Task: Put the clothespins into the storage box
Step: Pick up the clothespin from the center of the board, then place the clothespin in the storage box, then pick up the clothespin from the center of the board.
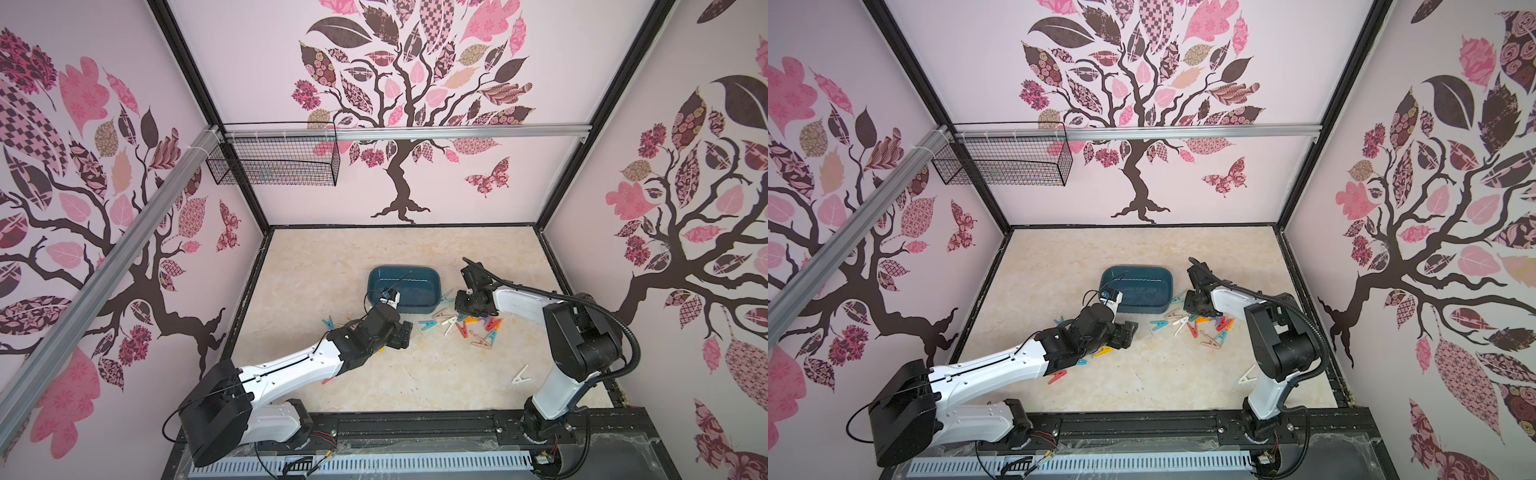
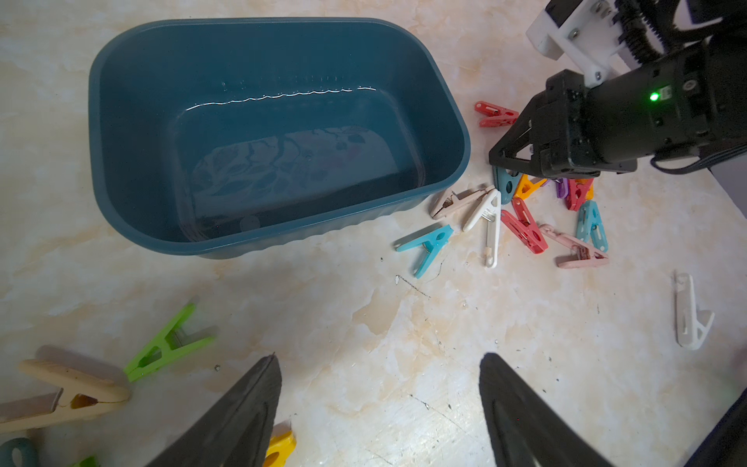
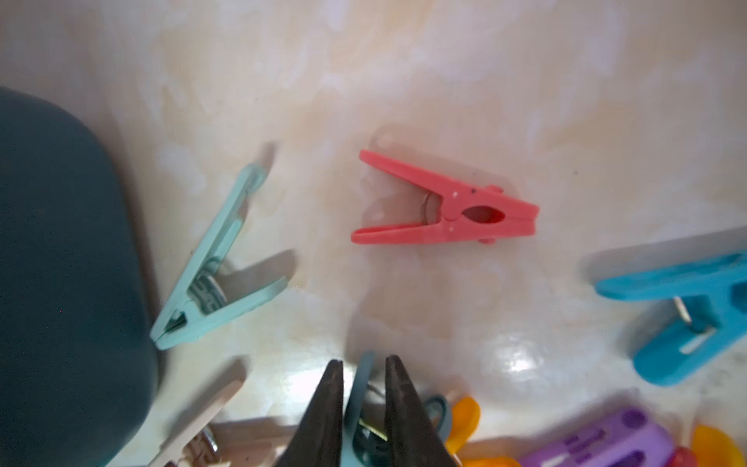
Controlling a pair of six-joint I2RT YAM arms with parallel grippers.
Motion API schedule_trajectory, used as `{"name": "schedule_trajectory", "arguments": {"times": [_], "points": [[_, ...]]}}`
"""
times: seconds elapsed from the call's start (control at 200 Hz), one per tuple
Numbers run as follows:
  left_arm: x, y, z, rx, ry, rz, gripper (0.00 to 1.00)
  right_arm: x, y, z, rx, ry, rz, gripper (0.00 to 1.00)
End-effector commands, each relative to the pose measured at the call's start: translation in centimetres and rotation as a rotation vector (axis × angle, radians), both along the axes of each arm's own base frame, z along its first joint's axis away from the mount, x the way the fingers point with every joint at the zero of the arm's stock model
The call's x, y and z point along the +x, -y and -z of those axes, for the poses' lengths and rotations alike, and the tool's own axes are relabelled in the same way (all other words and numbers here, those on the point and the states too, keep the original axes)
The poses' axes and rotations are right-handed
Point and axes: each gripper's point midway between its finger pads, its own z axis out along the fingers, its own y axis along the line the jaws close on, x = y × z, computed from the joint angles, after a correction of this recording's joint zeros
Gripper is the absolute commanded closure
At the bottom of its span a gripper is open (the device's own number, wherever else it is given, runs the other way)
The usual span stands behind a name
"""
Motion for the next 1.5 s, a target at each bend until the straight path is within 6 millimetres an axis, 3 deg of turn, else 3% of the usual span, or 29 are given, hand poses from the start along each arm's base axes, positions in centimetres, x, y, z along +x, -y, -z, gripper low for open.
{"name": "schedule_trajectory", "arguments": {"times": [0.0,0.08,0.225,0.35,0.47,0.625,0.83,0.975,1.115,1.311,1.411,1.496], "points": [[0.4,0.0,-0.2,0.015,0.024,-0.010,0.19,0.4,0.2,0.5,-0.026,-0.013,0.006,0.83],[1.0,-1.3,-0.6,0.053,0.050,-0.068,0.19,0.4,0.0,-0.5,-0.022,0.003,0.002,0.89],[3.2,-6.0,-1.2,-0.005,-0.012,-0.239,0.20,-0.2,-1.8,-5.5,-0.030,0.092,-0.049,0.94],[4.6,-9.7,-1.0,-0.140,-0.116,-0.351,0.22,-1.2,-5.5,-9.9,-0.001,0.161,-0.131,0.94],[5.2,-11.1,-0.2,-0.265,-0.223,-0.404,0.24,-1.2,-10.5,-12.8,0.114,0.214,-0.217,0.93],[5.4,-10.0,1.2,-0.364,-0.293,-0.387,0.26,1.5,-13.7,-12.0,0.185,0.227,-0.236,0.93],[4.9,-8.9,1.6,-0.360,-0.307,-0.314,0.26,3.9,-14.9,-10.0,0.146,0.220,-0.252,0.91],[4.3,-7.6,0.8,-0.260,-0.228,-0.222,0.26,3.6,-13.9,-11.7,0.116,0.247,-0.239,0.67],[2.9,-4.6,-0.2,-0.066,-0.090,-0.080,0.24,0.9,-10.5,-13.0,0.058,0.266,-0.196,0.64],[-1.0,0.5,-0.7,0.125,0.126,0.192,0.24,-5.6,-4.0,-8.9,-0.056,0.142,-0.107,0.65],[-3.1,2.9,-0.4,0.126,0.153,0.300,0.24,-7.1,-1.4,-7.5,-0.070,0.119,-0.070,0.68],[-4.1,4.5,0.3,0.052,0.102,0.337,0.25,-7.4,-0.4,-6.0,-0.045,0.064,-0.055,0.70]]}}
